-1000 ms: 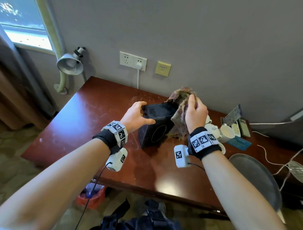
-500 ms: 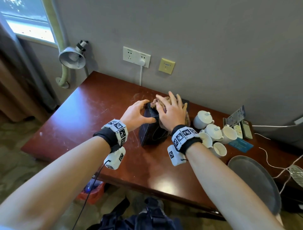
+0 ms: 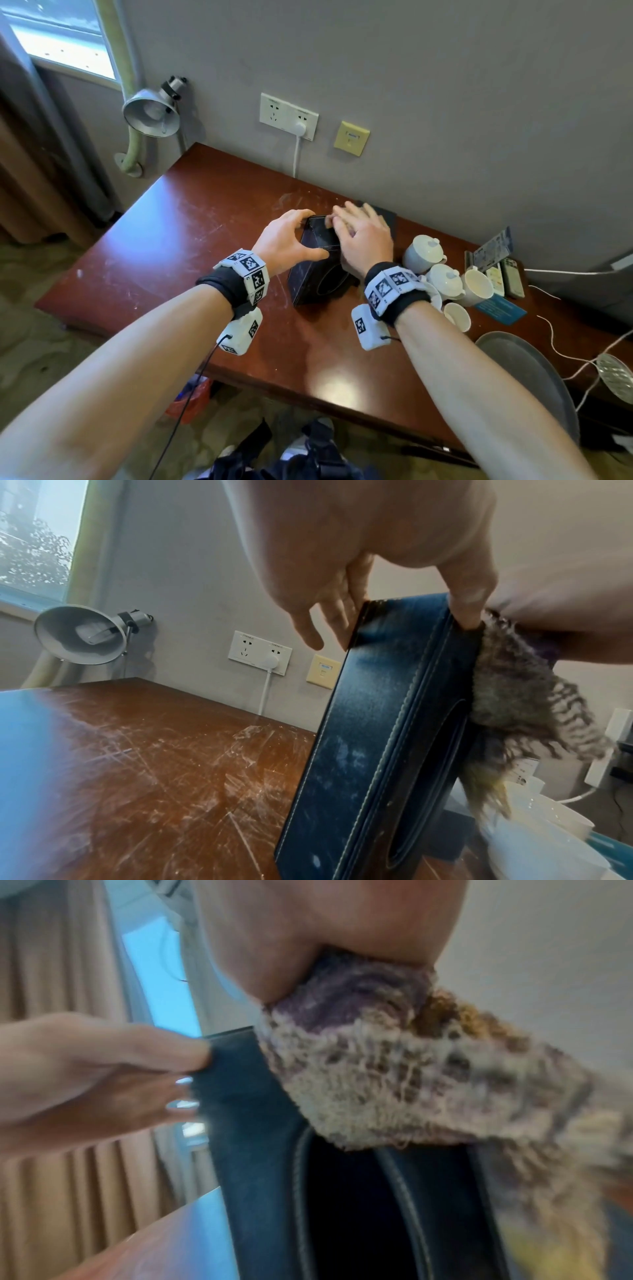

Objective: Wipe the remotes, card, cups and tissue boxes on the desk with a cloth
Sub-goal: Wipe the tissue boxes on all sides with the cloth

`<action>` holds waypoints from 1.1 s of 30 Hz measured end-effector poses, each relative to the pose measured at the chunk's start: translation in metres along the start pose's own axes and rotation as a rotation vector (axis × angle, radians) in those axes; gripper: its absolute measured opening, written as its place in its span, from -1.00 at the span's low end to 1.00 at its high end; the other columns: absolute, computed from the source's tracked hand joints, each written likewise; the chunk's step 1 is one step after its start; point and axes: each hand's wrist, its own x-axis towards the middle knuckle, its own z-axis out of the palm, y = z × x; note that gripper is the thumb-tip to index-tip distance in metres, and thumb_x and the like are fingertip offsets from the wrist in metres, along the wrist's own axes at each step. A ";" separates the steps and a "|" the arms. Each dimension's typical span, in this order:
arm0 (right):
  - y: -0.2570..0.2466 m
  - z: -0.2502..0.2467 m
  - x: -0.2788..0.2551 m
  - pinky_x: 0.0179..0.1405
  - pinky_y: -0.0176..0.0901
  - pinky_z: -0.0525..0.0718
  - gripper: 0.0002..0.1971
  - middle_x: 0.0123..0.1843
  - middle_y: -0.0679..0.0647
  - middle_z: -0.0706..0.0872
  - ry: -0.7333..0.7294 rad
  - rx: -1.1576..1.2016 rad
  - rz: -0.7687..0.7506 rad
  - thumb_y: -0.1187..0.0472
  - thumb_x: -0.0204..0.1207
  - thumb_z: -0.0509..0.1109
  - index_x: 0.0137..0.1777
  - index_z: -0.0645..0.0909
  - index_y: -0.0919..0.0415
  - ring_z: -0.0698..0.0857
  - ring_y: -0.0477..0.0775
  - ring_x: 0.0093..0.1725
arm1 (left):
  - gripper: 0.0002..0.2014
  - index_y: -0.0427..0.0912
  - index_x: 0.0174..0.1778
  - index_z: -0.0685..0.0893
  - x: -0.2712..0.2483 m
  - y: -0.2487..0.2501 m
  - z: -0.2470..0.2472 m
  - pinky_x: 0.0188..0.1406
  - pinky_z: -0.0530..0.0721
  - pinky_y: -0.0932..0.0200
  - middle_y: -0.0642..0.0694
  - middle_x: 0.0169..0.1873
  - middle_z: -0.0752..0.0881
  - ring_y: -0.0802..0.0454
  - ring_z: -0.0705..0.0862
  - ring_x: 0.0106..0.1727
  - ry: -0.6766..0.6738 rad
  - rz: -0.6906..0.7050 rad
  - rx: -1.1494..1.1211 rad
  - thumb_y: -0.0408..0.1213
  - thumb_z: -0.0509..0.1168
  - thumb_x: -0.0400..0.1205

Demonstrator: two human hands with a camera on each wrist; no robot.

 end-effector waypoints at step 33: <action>0.014 0.013 -0.024 0.10 -0.33 0.45 -0.72 0.12 0.06 0.82 0.214 0.512 0.370 0.07 0.72 0.25 0.17 0.79 0.09 0.71 0.08 0.17 | -0.18 -0.11 0.32 0.65 -0.032 -0.050 -0.061 0.16 0.71 0.02 -0.11 0.06 0.76 0.02 0.71 0.01 0.181 -0.404 -0.156 0.21 0.61 0.18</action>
